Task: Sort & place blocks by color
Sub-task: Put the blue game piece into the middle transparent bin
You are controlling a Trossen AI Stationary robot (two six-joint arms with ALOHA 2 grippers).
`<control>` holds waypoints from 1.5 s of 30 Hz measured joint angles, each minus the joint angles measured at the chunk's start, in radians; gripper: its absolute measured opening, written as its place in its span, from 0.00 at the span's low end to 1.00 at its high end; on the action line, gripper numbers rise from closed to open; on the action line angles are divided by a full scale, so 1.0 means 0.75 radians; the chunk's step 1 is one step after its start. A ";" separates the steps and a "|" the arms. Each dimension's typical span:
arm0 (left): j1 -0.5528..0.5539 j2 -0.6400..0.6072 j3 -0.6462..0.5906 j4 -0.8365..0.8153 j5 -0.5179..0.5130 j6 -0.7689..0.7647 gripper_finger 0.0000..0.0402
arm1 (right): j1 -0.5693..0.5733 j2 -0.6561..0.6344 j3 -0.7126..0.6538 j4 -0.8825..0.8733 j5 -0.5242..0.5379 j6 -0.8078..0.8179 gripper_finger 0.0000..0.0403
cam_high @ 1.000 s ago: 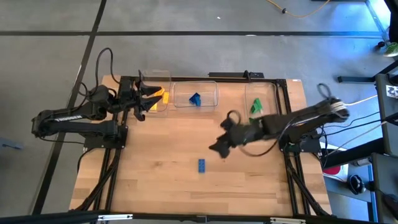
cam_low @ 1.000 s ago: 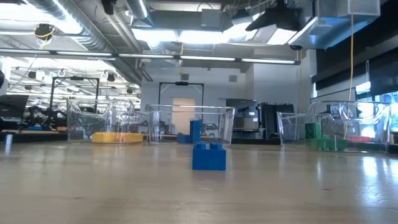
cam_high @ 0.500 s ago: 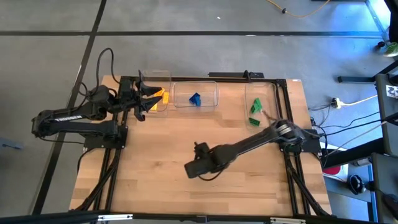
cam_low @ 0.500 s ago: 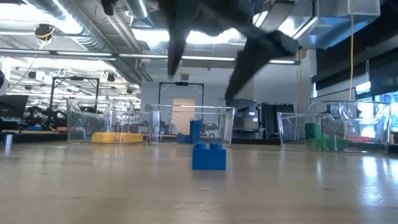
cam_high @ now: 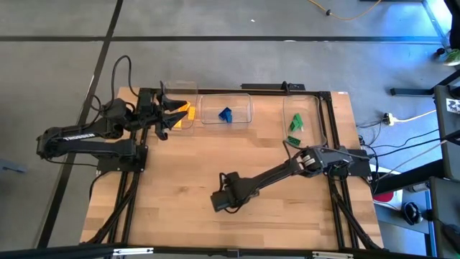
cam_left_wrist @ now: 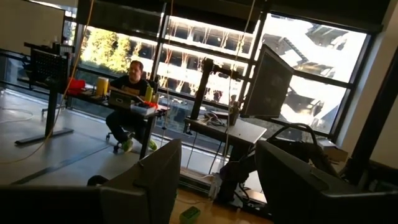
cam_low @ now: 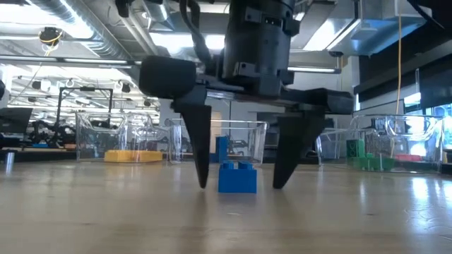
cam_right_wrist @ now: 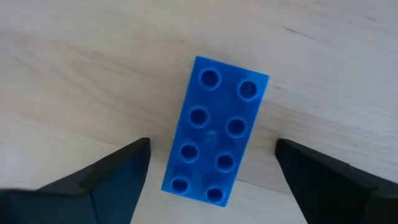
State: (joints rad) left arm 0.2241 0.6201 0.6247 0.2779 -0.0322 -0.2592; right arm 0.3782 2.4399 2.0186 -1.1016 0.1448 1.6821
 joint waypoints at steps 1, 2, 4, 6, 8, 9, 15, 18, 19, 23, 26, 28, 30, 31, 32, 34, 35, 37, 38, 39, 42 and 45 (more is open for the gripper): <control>0.000 0.000 0.001 0.000 0.000 0.000 0.49 | 0.000 0.012 0.000 -0.002 0.002 0.025 0.88; 0.000 0.000 0.000 0.000 0.000 0.000 0.49 | 0.000 0.015 0.000 -0.003 0.003 0.041 0.87; 0.000 0.000 0.000 0.000 0.000 -0.002 0.49 | -0.001 0.020 -0.001 -0.010 0.004 0.063 0.83; 0.000 0.000 0.000 0.000 0.000 -0.005 0.49 | -0.001 0.022 -0.002 -0.028 0.005 0.100 0.76; 0.000 0.000 0.001 0.000 0.000 -0.005 0.49 | -0.001 0.024 -0.002 -0.052 0.002 0.121 0.67; 0.000 0.001 0.000 0.000 0.000 -0.005 0.49 | 0.001 0.024 -0.002 -0.064 0.000 0.124 0.60; 0.000 0.001 0.000 0.000 0.000 -0.005 0.49 | 0.021 0.017 -0.004 -0.117 0.016 0.091 0.36; 0.000 0.001 0.000 0.000 0.000 -0.005 0.49 | 0.036 0.002 -0.006 -0.169 0.030 0.024 0.36; 0.000 0.001 0.001 0.000 0.000 -0.005 0.49 | 0.042 -0.001 -0.009 -0.203 0.030 0.004 0.36; 0.000 0.000 0.000 0.000 0.000 -0.004 0.49 | 0.053 -0.034 -0.045 -0.295 0.016 -0.079 0.36; 0.000 0.001 0.000 0.000 0.000 -0.004 0.49 | 0.053 -0.115 -0.173 -0.268 -0.007 -0.181 0.36; 0.000 0.001 0.000 -0.001 0.000 -0.004 0.49 | 0.053 -0.203 -0.320 -0.199 -0.023 -0.226 0.36; 0.000 0.001 0.000 -0.001 0.000 -0.002 0.49 | 0.053 -0.321 -0.511 -0.068 -0.029 -0.230 0.36; 0.000 0.001 0.000 -0.001 0.000 0.000 0.49 | 0.053 -0.390 -0.620 0.001 -0.025 -0.230 0.36; 0.000 0.001 0.000 -0.001 0.000 0.000 0.49 | 0.053 -0.462 -0.730 0.079 -0.025 -0.230 0.36; 0.000 0.001 0.001 -0.002 0.000 0.000 0.49 | 0.053 -0.624 -0.960 0.278 -0.016 -0.235 0.36; 0.000 0.001 0.000 -0.003 0.000 0.001 0.49 | 0.053 -0.709 -1.074 0.372 -0.002 -0.238 0.36; 0.000 0.001 0.000 -0.007 -0.002 0.008 0.49 | 0.053 -0.880 -1.297 0.569 0.058 -0.274 0.36; 0.000 0.001 0.000 -0.011 -0.004 0.009 0.49 | 0.053 -0.960 -1.401 0.698 0.091 -0.309 0.36; 0.000 0.001 0.000 -0.013 -0.005 0.009 0.49 | 0.052 -1.042 -1.506 0.828 0.119 -0.359 0.36; 0.000 0.001 0.000 -0.013 -0.005 0.007 0.49 | 0.035 -1.257 -1.808 1.282 0.161 -0.518 0.36; -0.001 0.001 0.001 -0.013 0.006 -0.013 0.49 | -0.026 -1.388 -2.073 1.790 0.163 -0.645 0.36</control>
State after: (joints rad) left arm 0.2237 0.6205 0.6250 0.2684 -0.0275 -0.2690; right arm 0.3584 1.3991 0.4640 0.2407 0.2670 1.1982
